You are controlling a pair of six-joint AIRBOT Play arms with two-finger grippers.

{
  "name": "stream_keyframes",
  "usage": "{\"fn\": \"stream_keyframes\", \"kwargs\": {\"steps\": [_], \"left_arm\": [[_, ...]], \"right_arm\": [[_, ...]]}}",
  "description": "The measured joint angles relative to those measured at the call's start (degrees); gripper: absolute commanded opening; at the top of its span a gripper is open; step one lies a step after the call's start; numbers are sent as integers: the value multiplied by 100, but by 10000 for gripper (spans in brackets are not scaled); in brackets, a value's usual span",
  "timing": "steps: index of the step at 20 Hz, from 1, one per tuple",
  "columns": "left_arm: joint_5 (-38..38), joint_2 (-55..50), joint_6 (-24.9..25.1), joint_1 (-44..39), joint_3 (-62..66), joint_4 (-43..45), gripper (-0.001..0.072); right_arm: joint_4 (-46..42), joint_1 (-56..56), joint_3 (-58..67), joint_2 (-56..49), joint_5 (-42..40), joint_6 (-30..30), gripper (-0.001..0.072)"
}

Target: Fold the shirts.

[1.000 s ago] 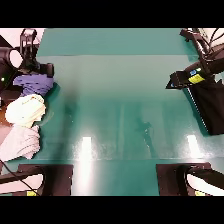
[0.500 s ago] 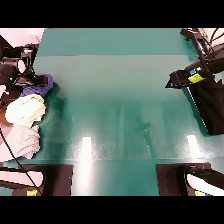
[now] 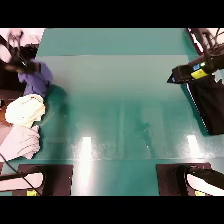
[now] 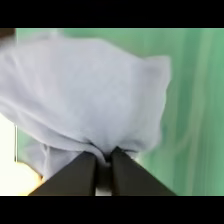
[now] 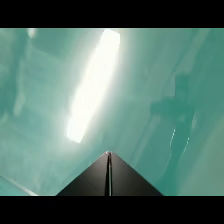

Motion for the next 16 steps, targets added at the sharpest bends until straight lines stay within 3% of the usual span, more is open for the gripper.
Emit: {"fn": "stream_keyframes", "kwargs": {"steps": [7, 10, 13, 14, 16], "left_arm": [[-1255, 1379, 2328, -1215, 992, -3611, 26], [-1648, 1381, 2771, -1875, 949, -4107, 26], [-1777, 992, 2944, -2243, 776, -4170, 27], [-1773, 782, 2931, -2310, 728, -4120, 59], [-1639, 372, 2638, -2365, 673, -3884, 606]], "right_arm": [[15, 0, 1401, 2, -210, 0, 18], [17, 0, 1880, 4, -192, 0, 18], [17, 0, 2061, 68, -144, -2, 18], [17, 0, 2015, 127, -127, -2, 18], [0, 0, 1797, 275, -114, -2, 18]]}}
